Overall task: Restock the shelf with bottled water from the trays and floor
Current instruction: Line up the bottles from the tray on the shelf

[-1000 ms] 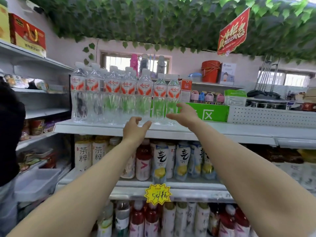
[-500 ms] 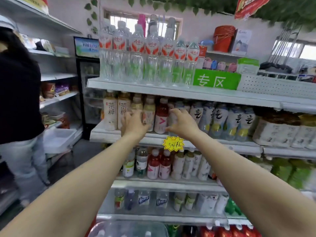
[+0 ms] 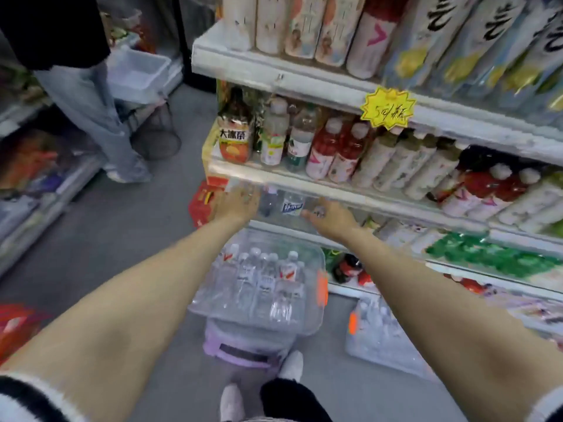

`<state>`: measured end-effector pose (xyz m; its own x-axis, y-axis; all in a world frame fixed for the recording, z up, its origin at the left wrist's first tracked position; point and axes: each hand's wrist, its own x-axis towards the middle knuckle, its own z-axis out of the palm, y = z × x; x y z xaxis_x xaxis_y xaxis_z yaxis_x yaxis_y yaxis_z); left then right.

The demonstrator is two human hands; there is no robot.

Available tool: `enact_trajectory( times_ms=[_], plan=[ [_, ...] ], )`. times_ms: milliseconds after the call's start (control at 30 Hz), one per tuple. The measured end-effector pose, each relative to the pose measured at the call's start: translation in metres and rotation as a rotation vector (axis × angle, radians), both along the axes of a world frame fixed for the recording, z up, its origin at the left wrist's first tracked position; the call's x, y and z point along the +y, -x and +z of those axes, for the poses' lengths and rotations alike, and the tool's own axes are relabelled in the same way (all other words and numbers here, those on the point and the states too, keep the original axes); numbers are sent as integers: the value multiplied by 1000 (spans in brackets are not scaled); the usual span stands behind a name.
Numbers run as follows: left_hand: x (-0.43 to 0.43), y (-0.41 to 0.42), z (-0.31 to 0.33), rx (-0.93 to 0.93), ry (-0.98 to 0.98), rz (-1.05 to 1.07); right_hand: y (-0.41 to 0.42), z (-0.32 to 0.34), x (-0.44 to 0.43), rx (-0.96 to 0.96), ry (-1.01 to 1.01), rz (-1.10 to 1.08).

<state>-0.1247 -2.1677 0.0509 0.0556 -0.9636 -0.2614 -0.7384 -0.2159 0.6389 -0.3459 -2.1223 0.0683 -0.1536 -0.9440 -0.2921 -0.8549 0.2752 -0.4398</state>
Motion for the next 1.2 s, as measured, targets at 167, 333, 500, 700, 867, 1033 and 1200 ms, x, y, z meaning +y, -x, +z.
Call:
enact_trajectory(
  times_ms=[167,333,500,700,867,1033,1200],
  plan=[
    [31,-30,-91,-4,-234,51,-10,-94,28,-141,-285,-63],
    [63,-44,-149,-39,-337,103,-4,-183,50,-314,-482,-236],
    [65,-47,-173,-110,-210,230,-6,-243,56,-488,-517,-431],
    [55,-56,-195,-168,-259,270,-18,-271,48,-608,-494,-540],
    [44,-62,-208,-211,-316,285,-23,-286,49,-646,-470,-673],
    [36,-64,-215,-196,-376,329,-19,-299,40,-697,-511,-780],
    [31,-54,-212,-138,-410,393,-28,-304,31,-591,-554,-848]
  ],
)
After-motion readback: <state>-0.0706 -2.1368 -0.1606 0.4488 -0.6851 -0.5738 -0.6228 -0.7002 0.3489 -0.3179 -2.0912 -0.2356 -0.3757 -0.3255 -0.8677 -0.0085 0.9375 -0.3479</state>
